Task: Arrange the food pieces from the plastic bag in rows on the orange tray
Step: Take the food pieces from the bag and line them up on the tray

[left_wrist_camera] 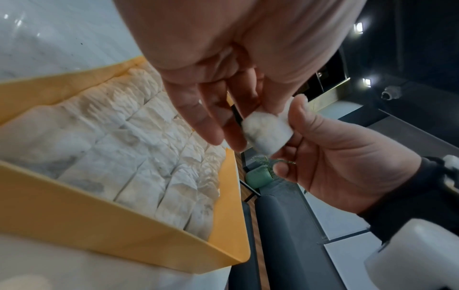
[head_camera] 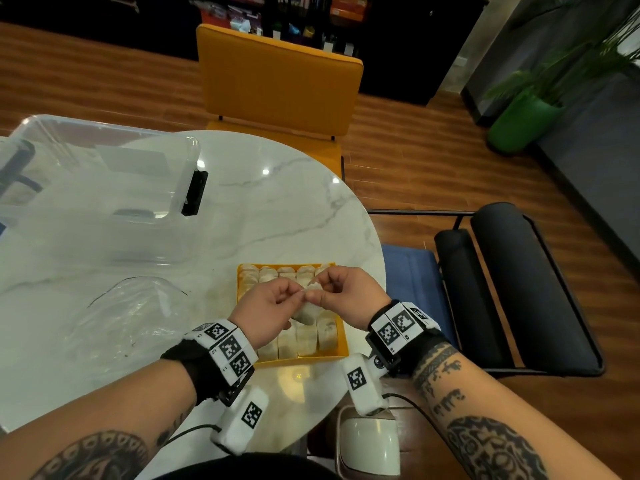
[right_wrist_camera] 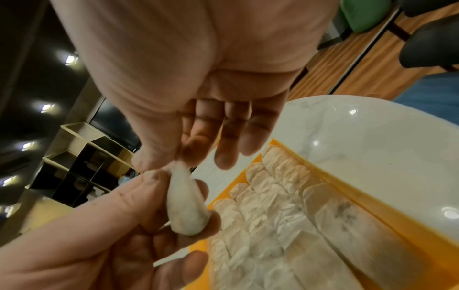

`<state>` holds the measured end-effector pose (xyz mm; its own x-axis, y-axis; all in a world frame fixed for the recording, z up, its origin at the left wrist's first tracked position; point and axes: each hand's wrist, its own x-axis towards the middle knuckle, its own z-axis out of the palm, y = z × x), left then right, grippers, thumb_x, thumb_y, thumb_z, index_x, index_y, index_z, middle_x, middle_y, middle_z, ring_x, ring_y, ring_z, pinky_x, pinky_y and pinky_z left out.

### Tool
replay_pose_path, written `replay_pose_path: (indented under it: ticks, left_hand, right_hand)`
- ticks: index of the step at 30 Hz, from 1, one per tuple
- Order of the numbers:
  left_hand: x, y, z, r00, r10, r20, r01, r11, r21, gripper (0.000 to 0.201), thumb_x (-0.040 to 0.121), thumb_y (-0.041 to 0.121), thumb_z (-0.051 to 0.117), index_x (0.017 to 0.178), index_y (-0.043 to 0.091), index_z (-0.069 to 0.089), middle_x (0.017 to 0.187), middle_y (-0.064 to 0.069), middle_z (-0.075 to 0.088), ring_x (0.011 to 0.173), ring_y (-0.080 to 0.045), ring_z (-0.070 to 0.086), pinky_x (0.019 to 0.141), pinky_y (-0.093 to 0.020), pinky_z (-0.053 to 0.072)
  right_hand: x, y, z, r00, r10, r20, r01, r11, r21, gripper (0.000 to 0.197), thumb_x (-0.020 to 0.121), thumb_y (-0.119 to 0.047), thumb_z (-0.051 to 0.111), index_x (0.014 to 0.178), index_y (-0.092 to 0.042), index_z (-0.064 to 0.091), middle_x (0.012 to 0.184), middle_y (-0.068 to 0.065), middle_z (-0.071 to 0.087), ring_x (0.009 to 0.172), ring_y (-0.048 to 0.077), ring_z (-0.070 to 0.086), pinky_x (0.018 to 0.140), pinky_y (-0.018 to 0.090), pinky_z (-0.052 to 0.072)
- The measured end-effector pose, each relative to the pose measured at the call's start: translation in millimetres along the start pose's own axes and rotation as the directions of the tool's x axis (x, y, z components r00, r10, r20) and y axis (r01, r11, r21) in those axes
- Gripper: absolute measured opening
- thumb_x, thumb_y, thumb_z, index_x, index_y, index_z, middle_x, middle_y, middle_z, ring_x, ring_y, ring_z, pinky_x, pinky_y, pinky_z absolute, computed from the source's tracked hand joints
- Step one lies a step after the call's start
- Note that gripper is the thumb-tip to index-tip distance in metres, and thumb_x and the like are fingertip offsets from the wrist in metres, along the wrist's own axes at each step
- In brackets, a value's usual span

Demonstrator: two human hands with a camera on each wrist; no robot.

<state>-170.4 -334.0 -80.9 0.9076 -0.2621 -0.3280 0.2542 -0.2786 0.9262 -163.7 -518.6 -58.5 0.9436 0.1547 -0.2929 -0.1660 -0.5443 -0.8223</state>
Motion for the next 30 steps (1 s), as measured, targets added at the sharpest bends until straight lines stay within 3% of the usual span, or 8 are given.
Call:
replay_pose_path:
  ticks: [4, 8, 11, 17, 21, 23, 27, 30]
  left_hand:
    - [1, -6, -1, 1.000, -0.015, 0.006, 0.015, 0.998, 0.063, 0.014, 0.096, 0.028, 0.060, 0.088, 0.023, 0.069, 0.087, -0.007, 0.074, 0.088, -0.033, 0.069, 0.079, -0.046, 0.059]
    - [-1, -9, -5, 0.994, -0.065, 0.084, 0.062, 0.997, 0.040, 0.012, 0.096, 0.030, 0.059, 0.097, 0.024, 0.070, 0.092, 0.000, 0.076, 0.093, -0.023, 0.071, 0.085, -0.042, 0.058]
    - [-3, -9, -6, 0.985, -0.059, 0.162, 0.056, 0.998, 0.022, 0.016, 0.088, 0.024, 0.072, 0.103, 0.023, 0.068, 0.090, 0.003, 0.078, 0.092, -0.014, 0.072, 0.091, -0.037, 0.055]
    - [0, -5, -2, 0.998, -0.043, 0.052, 0.043, 0.999, 0.001, 0.014, 0.085, 0.024, 0.075, 0.090, 0.013, 0.068, 0.074, -0.002, 0.076, 0.072, -0.007, 0.073, 0.066, -0.021, 0.047]
    - [4, -7, -4, 0.998, -0.049, 0.033, 0.047, 0.998, 0.048, 0.012, 0.082, 0.019, 0.077, 0.091, 0.019, 0.068, 0.074, 0.002, 0.076, 0.075, -0.005, 0.072, 0.077, -0.026, 0.052]
    - [7, -12, -9, 0.999, -0.049, 0.019, 0.047, 0.994, 0.096, 0.013, 0.083, 0.024, 0.077, 0.093, 0.025, 0.068, 0.079, 0.004, 0.076, 0.076, -0.003, 0.070, 0.078, -0.025, 0.053]
    - [8, -23, -31, 0.990, 0.026, -0.137, 0.019, 0.948, 0.317, 0.008, 0.088, 0.029, 0.069, 0.095, 0.030, 0.067, 0.095, 0.013, 0.069, 0.083, -0.002, 0.064, 0.081, -0.024, 0.050]
    - [7, -34, -48, 0.970, 0.087, -0.229, 0.031, 0.883, 0.469, 0.027, 0.087, 0.024, 0.069, 0.112, 0.026, 0.063, 0.113, 0.008, 0.056, 0.086, -0.008, 0.059, 0.084, -0.023, 0.044]
  right_hand:
    - [1, 6, 4, 1.000, -0.008, -0.020, 0.007, 0.999, -0.035, 0.018, 0.086, -0.038, 0.074, 0.076, -0.027, 0.064, 0.067, -0.007, 0.063, 0.063, 0.007, 0.058, 0.067, 0.034, 0.053]
    - [0, 10, 8, 0.998, 0.048, -0.031, -0.048, 0.999, -0.004, 0.027, 0.089, -0.041, 0.069, 0.074, -0.019, 0.062, 0.063, -0.001, 0.067, 0.060, 0.011, 0.064, 0.068, 0.037, 0.056]
    - [-2, 12, 12, 0.999, 0.052, -0.017, -0.052, 0.999, -0.005, 0.030, 0.089, -0.041, 0.069, 0.074, -0.017, 0.062, 0.062, -0.001, 0.065, 0.060, 0.014, 0.064, 0.067, 0.040, 0.056]
    - [-4, 13, 14, 0.999, 0.043, 0.020, -0.044, 0.997, 0.058, 0.019, 0.080, -0.041, 0.079, 0.079, -0.025, 0.067, 0.068, -0.002, 0.065, 0.066, 0.010, 0.059, 0.069, 0.035, 0.053]
    - [-2, 16, 11, 1.000, 0.025, -0.002, -0.025, 0.999, 0.047, 0.007, 0.083, -0.032, 0.077, 0.084, -0.027, 0.072, 0.084, 0.013, 0.071, 0.072, 0.018, 0.062, 0.076, 0.042, 0.055]
    - [1, 17, 7, 0.999, 0.032, -0.004, -0.032, 0.999, -0.030, 0.006, 0.086, -0.032, 0.073, 0.081, -0.031, 0.069, 0.082, 0.008, 0.072, 0.075, 0.023, 0.066, 0.076, 0.041, 0.056]
    - [2, 24, 0, 0.988, 0.111, 0.112, -0.065, 0.934, -0.351, 0.003, 0.088, -0.028, 0.066, 0.085, -0.029, 0.065, 0.084, -0.004, 0.066, 0.078, 0.014, 0.061, 0.074, 0.028, 0.052]
    - [-1, 28, 3, 0.951, 0.194, 0.240, -0.030, 0.832, -0.553, 0.004, 0.086, -0.028, 0.065, 0.090, -0.029, 0.065, 0.089, -0.008, 0.062, 0.086, 0.014, 0.061, 0.077, 0.028, 0.051]
